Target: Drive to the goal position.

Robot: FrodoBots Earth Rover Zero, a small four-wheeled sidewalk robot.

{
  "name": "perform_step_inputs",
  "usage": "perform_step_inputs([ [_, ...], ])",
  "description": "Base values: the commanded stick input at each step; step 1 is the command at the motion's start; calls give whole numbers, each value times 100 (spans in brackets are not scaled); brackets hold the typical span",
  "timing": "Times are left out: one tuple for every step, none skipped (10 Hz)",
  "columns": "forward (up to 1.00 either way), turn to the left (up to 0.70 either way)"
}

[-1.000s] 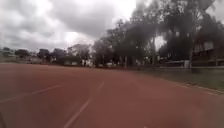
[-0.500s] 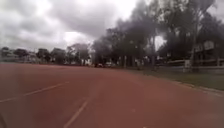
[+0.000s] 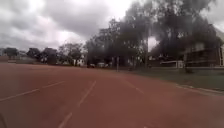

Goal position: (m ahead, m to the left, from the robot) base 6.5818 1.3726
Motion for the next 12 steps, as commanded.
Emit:
perform_step_inputs([
  [70,0],
  [70,0],
  [70,0],
  [70,0],
  [70,0],
  [70,0],
  [70,0],
  [70,0],
  [70,0],
  [70,0],
  [70,0],
  [70,0],
])
